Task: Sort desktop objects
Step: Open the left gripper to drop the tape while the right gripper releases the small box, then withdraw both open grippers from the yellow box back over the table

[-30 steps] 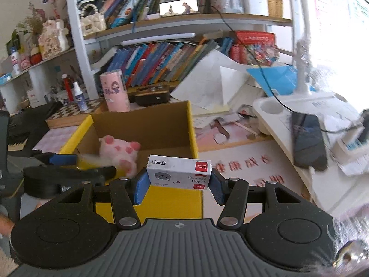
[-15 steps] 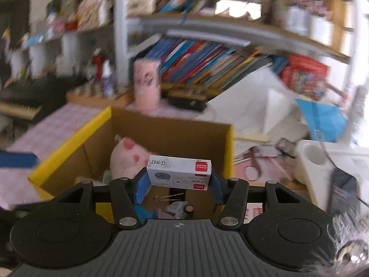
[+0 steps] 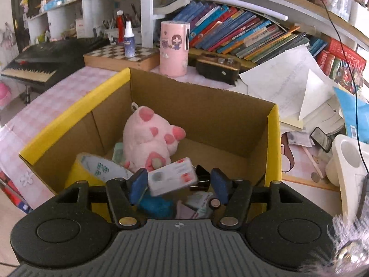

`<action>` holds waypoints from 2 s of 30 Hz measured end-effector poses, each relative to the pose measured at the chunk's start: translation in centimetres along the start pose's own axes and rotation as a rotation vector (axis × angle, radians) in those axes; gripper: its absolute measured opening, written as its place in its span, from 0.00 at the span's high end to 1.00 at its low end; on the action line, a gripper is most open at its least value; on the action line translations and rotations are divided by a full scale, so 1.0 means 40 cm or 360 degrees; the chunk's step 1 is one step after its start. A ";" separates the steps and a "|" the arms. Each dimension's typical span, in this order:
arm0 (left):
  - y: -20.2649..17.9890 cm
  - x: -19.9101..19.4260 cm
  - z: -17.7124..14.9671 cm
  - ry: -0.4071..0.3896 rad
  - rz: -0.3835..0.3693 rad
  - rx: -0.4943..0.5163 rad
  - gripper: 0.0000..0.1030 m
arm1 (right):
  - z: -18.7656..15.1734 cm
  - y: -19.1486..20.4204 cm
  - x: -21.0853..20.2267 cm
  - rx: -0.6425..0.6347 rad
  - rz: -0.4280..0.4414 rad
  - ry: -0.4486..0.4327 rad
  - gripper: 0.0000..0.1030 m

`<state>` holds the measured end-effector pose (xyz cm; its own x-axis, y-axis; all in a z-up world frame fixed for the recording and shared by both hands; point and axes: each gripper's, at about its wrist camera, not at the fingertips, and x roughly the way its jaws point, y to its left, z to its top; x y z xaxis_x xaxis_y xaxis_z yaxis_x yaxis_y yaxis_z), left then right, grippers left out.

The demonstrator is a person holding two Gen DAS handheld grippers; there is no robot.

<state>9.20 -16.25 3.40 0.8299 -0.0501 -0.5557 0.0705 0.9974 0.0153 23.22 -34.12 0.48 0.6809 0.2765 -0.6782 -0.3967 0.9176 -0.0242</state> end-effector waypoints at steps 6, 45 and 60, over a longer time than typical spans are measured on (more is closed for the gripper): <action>0.033 -0.027 0.000 -0.0035 0.0071 -0.0029 0.20 | -0.015 0.022 -0.077 0.0113 -0.0071 -0.0182 0.37; 0.279 -0.279 -0.263 0.0200 0.0127 -0.0098 0.19 | -0.320 0.528 -0.429 0.0479 -0.0380 -0.0218 0.00; 0.291 -0.311 -0.289 0.0215 0.0094 -0.0048 0.18 | -0.361 0.585 -0.452 0.0461 -0.0358 -0.0164 0.00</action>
<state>-6.71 -3.42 0.86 0.7501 0.0138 -0.6612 0.0057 0.9996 0.0274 -7.27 -21.77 1.56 0.7952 0.0728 -0.6020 -0.0499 0.9973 0.0547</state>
